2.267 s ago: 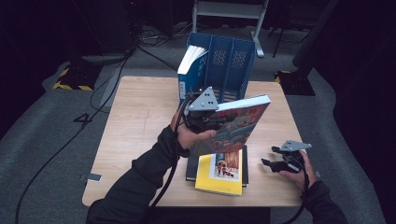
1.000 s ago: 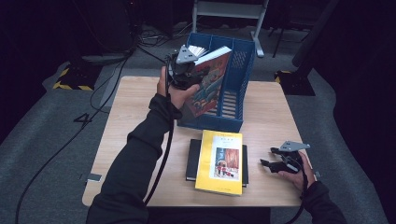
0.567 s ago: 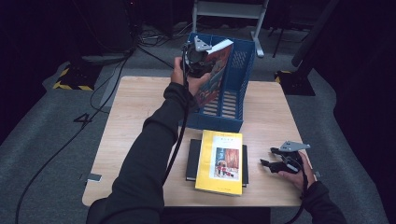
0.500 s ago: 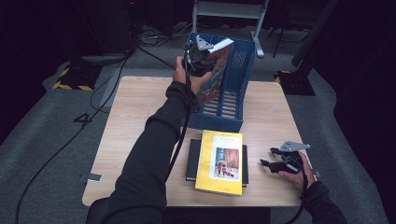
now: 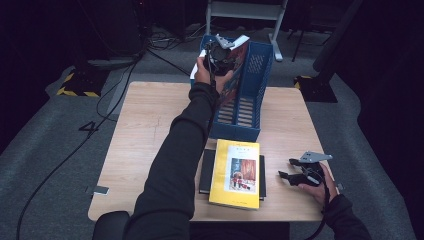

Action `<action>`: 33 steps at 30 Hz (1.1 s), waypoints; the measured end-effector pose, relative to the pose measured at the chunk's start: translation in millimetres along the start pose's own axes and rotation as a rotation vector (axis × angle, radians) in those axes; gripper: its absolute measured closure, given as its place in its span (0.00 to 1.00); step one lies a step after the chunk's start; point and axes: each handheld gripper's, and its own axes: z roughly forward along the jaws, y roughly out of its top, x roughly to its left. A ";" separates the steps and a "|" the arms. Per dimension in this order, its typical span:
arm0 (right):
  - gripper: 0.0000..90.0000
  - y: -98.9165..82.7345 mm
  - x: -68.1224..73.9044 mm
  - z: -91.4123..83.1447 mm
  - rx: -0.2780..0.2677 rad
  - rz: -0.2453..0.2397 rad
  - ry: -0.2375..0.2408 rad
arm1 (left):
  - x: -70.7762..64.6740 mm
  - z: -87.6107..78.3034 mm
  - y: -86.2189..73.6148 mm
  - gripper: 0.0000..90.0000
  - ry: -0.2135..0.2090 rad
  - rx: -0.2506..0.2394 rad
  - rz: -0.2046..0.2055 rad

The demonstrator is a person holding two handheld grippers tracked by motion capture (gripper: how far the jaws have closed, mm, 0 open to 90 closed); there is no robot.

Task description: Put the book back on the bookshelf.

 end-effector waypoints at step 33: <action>0.26 -0.2 0.6 0.7 -0.001 -0.004 0.013 | -16.5 54.6 -10.1 0.82 0.099 0.020 -0.066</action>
